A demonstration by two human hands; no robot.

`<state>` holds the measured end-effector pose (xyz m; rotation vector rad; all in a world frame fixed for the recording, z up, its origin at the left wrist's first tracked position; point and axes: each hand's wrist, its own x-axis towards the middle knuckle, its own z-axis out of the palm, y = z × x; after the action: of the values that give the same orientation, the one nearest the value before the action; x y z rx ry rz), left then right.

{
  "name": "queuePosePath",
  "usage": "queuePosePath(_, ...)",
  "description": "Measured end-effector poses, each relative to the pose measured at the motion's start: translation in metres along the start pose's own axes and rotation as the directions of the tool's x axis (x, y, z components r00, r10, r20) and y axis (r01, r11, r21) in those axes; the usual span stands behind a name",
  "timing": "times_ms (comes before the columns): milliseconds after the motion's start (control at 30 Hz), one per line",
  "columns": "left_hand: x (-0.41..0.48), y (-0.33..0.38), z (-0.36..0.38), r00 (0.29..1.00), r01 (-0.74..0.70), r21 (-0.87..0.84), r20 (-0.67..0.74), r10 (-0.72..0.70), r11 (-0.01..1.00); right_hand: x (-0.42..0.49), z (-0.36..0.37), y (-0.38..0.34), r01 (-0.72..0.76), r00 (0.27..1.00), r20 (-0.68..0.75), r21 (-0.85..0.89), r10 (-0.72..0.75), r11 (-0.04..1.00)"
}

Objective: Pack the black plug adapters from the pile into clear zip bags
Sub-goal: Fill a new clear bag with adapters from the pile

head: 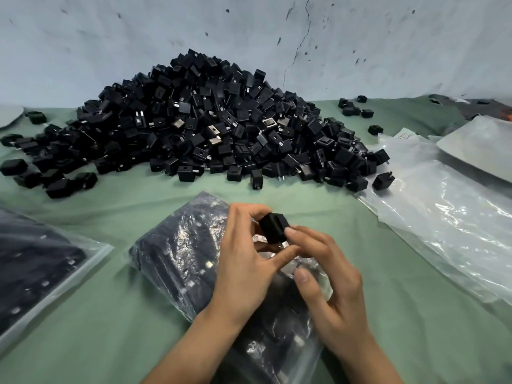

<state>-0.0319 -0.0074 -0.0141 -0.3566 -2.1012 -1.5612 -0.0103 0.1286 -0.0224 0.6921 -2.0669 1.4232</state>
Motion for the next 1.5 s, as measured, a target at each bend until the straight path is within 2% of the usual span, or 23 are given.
queuePosePath(100,0.0,-0.002,0.001,0.995,-0.104,0.062,0.019,0.103,0.993,0.0,0.001,0.002,-0.018,0.999,0.049,-0.058,0.021,0.998)
queuePosePath(200,-0.001,0.001,0.003,0.981,-0.184,0.124,0.083,0.175,0.975,0.001,0.003,0.002,-0.03,0.999,0.024,-0.051,0.032,0.998)
queuePosePath(267,-0.001,0.009,0.004,0.976,-0.166,0.112,0.159,0.147,0.98,0.001,-0.001,0.002,-0.046,0.996,-0.081,-0.017,0.044,0.999)
queuePosePath(333,-0.001,0.019,0.001,0.948,-0.13,0.161,0.308,0.075,0.978,0.001,-0.009,0.003,-0.118,0.955,-0.268,0.04,0.125,0.992)
queuePosePath(367,-0.002,0.022,-0.001,0.908,-0.163,0.239,0.415,0.051,0.957,-0.001,-0.014,0.005,-0.163,0.915,-0.363,0.068,0.177,0.984)
queuePosePath(433,-0.008,0.027,-0.004,0.764,-0.327,0.382,0.645,0.004,0.865,-0.009,-0.028,0.012,-0.259,0.828,-0.491,0.096,0.272,0.961)
queuePosePath(500,-0.015,0.03,-0.005,0.638,-0.43,0.426,0.768,-0.066,0.796,-0.024,-0.045,0.018,-0.33,0.811,-0.499,0.042,0.306,0.943)
queuePosePath(533,-0.017,0.029,-0.006,0.61,-0.446,0.433,0.787,-0.088,0.783,-0.031,-0.052,0.019,-0.353,0.826,-0.48,-0.033,0.295,0.935)
queuePosePath(700,-0.021,0.031,-0.003,0.58,-0.407,0.407,0.807,-0.113,0.818,-0.071,-0.069,-0.002,-0.282,0.942,-0.283,-0.377,0.18,0.882)
queuePosePath(767,-0.022,0.033,-0.001,0.59,-0.392,0.361,0.804,-0.07,0.846,-0.083,-0.069,-0.011,-0.301,0.952,-0.164,-0.338,0.259,0.892)
queuePosePath(833,-0.023,0.035,0.0,0.61,-0.372,0.318,0.792,-0.028,0.872,-0.089,-0.063,-0.016,-0.298,0.955,-0.105,-0.325,0.279,0.898)
queuePosePath(900,-0.025,0.034,0.001,0.645,-0.423,0.332,0.763,0.024,0.843,-0.087,-0.058,-0.025,-0.238,0.97,-0.036,-0.359,0.241,0.903)
queuePosePath(1000,-0.028,0.031,0.005,0.655,-0.499,0.429,0.755,0.004,0.753,-0.081,-0.049,-0.025,-0.241,0.968,-0.157,-0.389,0.194,0.889)
queuePosePath(1100,-0.029,0.032,0.006,0.641,-0.513,0.445,0.767,-0.017,0.735,-0.08,-0.05,-0.018,-0.302,0.934,-0.296,-0.353,0.2,0.885)
queuePosePath(1200,-0.028,0.033,0.005,0.656,-0.515,0.368,0.75,0.08,0.774,-0.08,-0.05,-0.021,-0.296,0.944,-0.243,-0.321,0.223,0.9)
queuePosePath(1333,-0.029,0.036,0.008,0.704,-0.537,0.225,0.651,0.284,0.813,-0.079,-0.041,-0.025,-0.197,0.979,-0.112,-0.325,0.17,0.925)
queuePosePath(1500,-0.027,0.037,0.011,0.732,-0.581,0.127,0.513,0.448,0.804,-0.061,-0.023,-0.025,-0.129,0.991,-0.06,-0.216,0.118,0.968)
